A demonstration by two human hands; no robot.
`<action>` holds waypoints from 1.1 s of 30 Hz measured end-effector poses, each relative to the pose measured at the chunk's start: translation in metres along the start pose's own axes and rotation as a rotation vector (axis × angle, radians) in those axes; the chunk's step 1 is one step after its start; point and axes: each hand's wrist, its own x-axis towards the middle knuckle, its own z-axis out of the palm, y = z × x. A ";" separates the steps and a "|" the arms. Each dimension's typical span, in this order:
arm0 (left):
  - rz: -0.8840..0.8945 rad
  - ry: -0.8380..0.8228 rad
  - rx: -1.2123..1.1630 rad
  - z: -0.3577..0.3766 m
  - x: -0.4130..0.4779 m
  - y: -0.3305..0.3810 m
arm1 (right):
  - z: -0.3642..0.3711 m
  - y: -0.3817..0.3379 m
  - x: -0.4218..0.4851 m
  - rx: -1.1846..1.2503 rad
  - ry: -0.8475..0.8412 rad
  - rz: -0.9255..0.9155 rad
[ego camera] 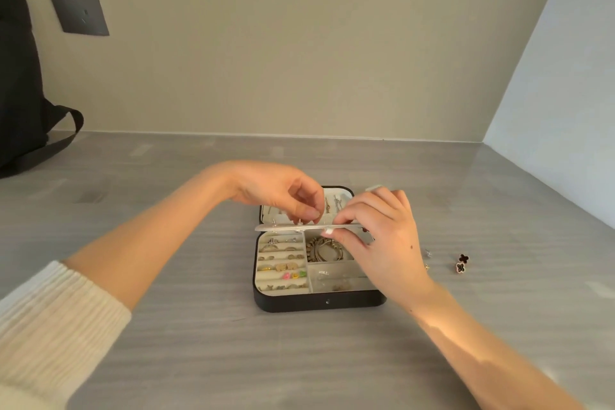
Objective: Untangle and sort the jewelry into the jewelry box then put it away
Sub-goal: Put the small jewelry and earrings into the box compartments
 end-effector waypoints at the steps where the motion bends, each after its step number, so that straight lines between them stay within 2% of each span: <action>1: 0.000 -0.021 0.004 -0.002 0.001 0.001 | 0.000 -0.001 0.000 0.007 0.002 0.013; 13: -0.001 -0.218 0.012 -0.014 0.012 0.017 | -0.001 -0.002 0.004 0.051 0.000 0.041; 33: -0.047 -0.258 0.212 -0.020 0.017 0.037 | 0.000 -0.001 0.005 0.063 -0.011 0.058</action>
